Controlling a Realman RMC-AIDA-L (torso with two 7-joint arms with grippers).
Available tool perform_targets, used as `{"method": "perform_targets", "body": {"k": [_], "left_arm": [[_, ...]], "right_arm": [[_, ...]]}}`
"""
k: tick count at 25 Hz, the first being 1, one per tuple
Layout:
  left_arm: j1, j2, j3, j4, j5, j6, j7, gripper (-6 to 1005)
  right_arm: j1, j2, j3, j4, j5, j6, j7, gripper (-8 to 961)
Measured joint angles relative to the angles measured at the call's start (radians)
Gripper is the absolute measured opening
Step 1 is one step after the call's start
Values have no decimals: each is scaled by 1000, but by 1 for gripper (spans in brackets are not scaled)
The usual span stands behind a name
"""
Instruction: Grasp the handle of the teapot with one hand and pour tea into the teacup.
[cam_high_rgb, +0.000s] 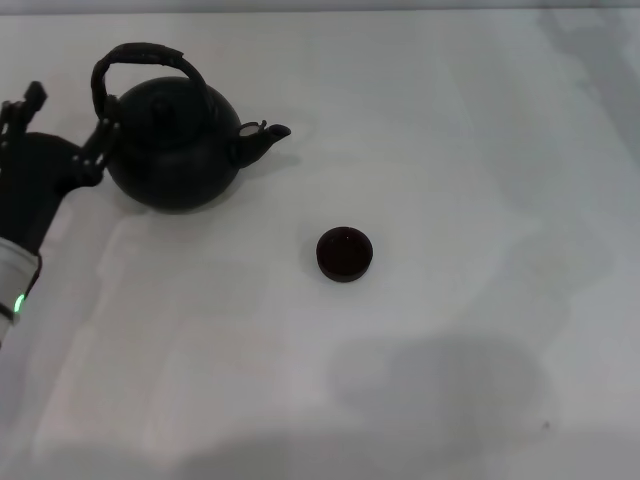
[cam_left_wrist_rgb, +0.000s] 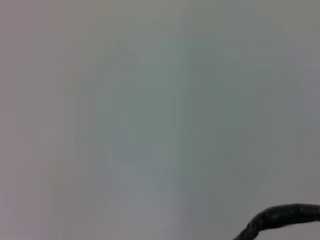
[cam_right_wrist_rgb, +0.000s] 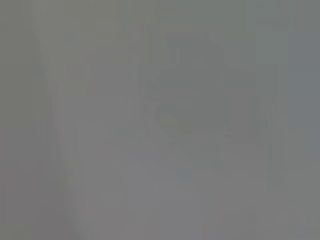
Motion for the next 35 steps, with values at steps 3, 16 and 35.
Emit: {"method": "perform_targets", "body": {"k": [3,16,35], "left_arm": [[22,-1,-5,2,-24,40,-28,858],[32,5,-6,-47,-345,65,-141,854],[3,6,-7,-65,-429,68,-158,850]], "right_arm": [[-17,-1,-23,0,-1,4,-5,838],[-148,0,-53,39,1,148,-70,838],[-168,0,-46,86,7,204,-67,839]]}}
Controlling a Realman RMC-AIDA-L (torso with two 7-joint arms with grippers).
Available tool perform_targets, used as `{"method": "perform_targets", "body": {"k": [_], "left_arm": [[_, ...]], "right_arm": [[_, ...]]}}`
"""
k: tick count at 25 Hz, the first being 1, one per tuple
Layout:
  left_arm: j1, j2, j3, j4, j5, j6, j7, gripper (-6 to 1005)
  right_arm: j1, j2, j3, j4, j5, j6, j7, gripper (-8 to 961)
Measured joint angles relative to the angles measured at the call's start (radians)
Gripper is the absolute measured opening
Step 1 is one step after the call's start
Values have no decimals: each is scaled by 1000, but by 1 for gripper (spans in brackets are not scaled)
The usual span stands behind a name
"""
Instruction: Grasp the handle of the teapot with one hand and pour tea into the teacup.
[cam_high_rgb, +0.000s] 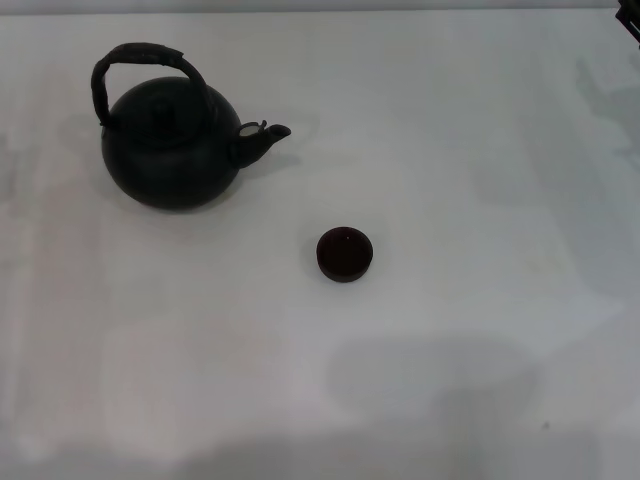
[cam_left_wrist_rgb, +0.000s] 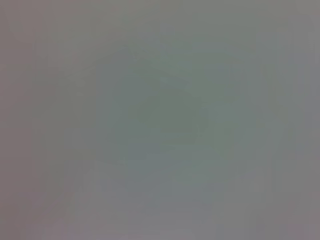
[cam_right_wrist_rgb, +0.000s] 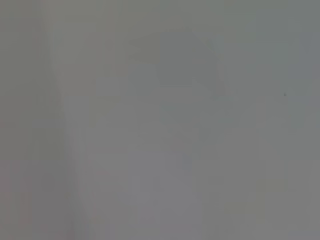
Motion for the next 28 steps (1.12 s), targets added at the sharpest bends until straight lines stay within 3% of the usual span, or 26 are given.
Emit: {"method": "perform_targets", "body": {"k": [28], "left_arm": [[-23,-3,2,-1,6,34,-9,856]], "right_arm": [[4,0,24,-9,1,15,-8,839]]}}
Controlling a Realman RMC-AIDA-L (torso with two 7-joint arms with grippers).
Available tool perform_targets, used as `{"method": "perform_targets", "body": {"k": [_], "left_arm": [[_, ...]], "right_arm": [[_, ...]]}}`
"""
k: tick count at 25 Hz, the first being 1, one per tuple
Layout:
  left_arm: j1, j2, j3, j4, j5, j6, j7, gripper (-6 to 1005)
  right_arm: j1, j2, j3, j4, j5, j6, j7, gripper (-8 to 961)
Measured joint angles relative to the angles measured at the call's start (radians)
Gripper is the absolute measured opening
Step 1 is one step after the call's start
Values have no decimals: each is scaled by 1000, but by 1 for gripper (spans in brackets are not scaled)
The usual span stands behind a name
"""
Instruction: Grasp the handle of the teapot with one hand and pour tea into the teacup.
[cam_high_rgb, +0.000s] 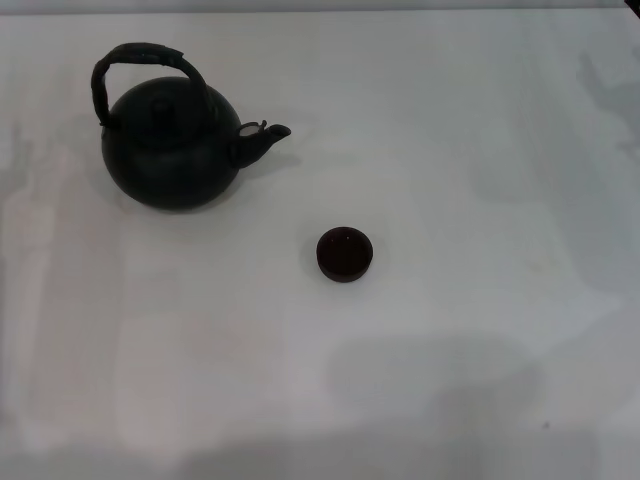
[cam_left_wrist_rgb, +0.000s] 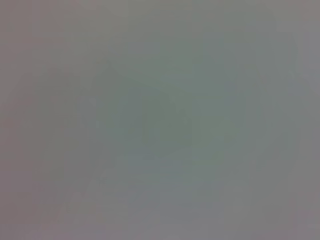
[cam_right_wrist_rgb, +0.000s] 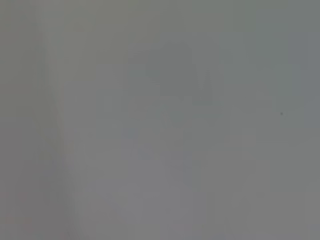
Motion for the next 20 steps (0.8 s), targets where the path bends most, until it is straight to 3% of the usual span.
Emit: {"method": "perform_targets", "body": {"k": [20], "left_arm": [[-15,1,0,2,-6,-9,0,859]], "right_arm": [[5,-6,0,-1,0,-46,0,839]]}}
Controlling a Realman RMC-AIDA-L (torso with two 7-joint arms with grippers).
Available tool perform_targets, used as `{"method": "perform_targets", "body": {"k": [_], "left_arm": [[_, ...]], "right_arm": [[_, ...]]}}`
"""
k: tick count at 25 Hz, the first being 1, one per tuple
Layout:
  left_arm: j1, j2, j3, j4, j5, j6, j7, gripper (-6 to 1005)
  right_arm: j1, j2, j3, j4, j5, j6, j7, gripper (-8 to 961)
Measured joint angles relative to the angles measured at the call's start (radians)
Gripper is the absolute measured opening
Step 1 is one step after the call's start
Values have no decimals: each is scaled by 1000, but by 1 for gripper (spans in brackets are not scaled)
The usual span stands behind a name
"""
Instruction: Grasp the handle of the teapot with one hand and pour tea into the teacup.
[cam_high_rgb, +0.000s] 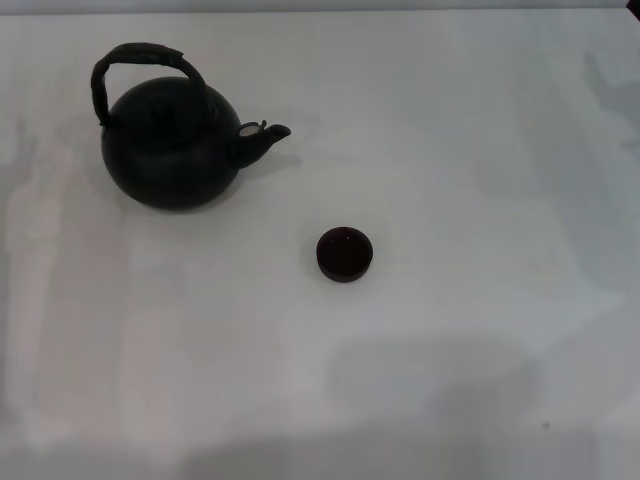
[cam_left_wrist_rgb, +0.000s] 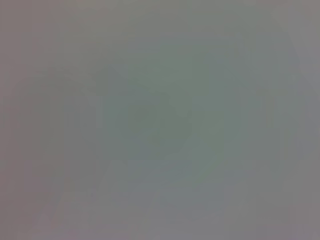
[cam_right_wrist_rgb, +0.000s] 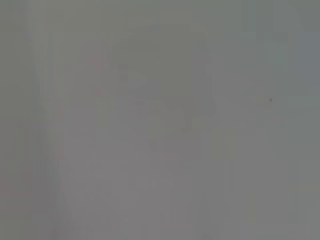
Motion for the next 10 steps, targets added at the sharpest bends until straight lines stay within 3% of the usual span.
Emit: {"method": "perform_targets", "body": {"k": [10], "left_arm": [[6,-2,0,2,0,0,0,858]], "right_arm": [[3,0,0,0,0,0,1,839]]}}
